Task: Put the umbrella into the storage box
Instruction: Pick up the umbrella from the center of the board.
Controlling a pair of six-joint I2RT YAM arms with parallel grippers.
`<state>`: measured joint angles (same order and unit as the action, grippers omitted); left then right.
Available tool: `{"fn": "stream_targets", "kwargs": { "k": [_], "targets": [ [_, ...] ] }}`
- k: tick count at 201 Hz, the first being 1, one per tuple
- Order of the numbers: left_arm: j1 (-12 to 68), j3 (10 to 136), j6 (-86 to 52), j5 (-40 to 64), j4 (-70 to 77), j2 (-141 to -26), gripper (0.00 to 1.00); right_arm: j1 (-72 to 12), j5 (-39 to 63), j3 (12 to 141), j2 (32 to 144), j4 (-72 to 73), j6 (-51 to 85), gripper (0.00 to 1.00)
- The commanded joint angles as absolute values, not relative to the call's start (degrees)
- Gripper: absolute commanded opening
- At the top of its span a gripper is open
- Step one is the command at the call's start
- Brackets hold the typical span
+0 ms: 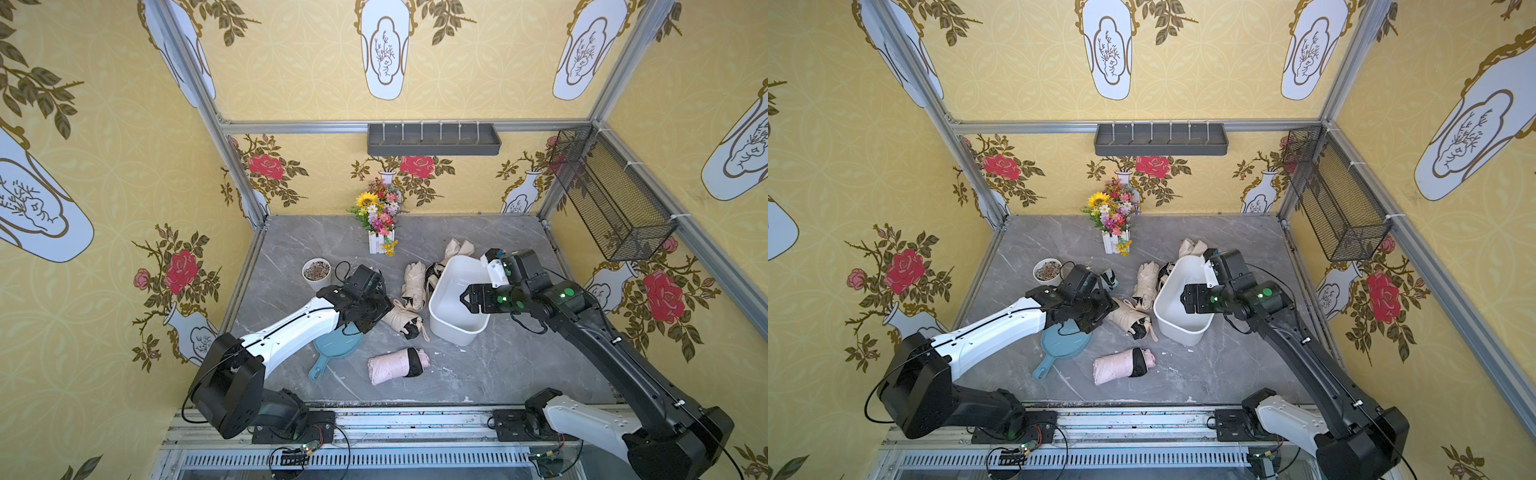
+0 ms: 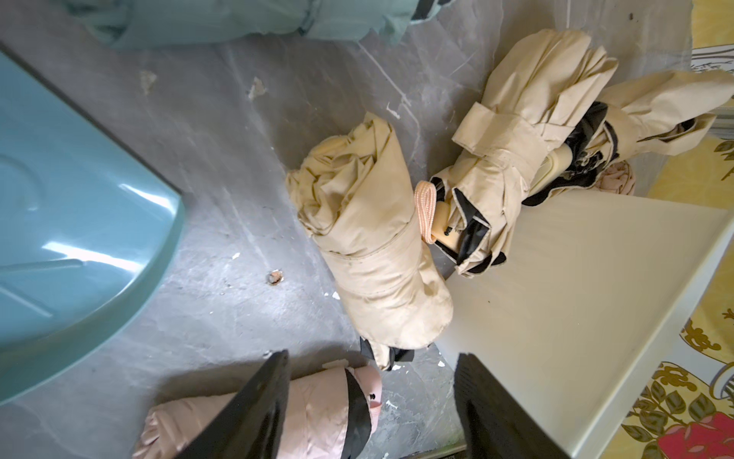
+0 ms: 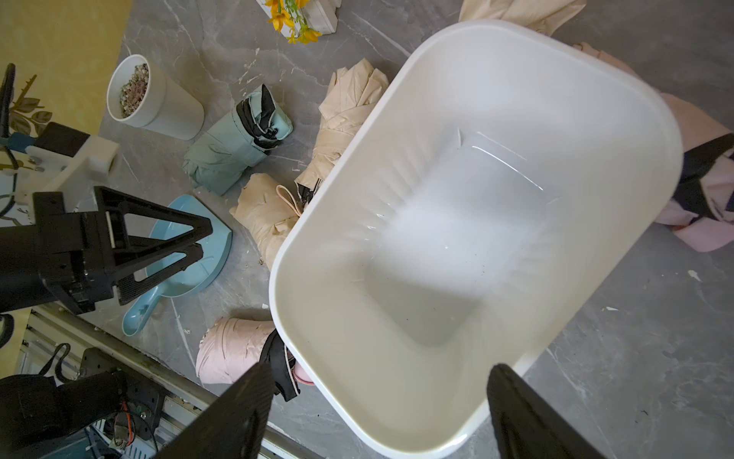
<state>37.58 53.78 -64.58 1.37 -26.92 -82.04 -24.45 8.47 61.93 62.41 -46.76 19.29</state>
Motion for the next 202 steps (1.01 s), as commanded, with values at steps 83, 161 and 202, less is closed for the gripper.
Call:
{"fn": "stream_targets", "kwargs": {
  "k": [83, 161, 202],
  "targets": [
    [38.1, 56.7, -66.7, 4.6, -19.9, -94.4, 0.75, -25.8, 5.4, 60.8, 63.6, -43.7, 19.9, 0.92],
    [38.7, 57.1, -66.7, 5.3, -18.7, -99.3, 0.65, -25.8, 5.1, 60.8, 62.5, -44.2, 20.4, 0.93],
    [38.7, 56.4, -65.8, 5.1, -18.6, -100.0, 0.51, -25.8, 5.3, 61.1, 63.4, -44.7, 21.6, 0.93]
  ]
}}
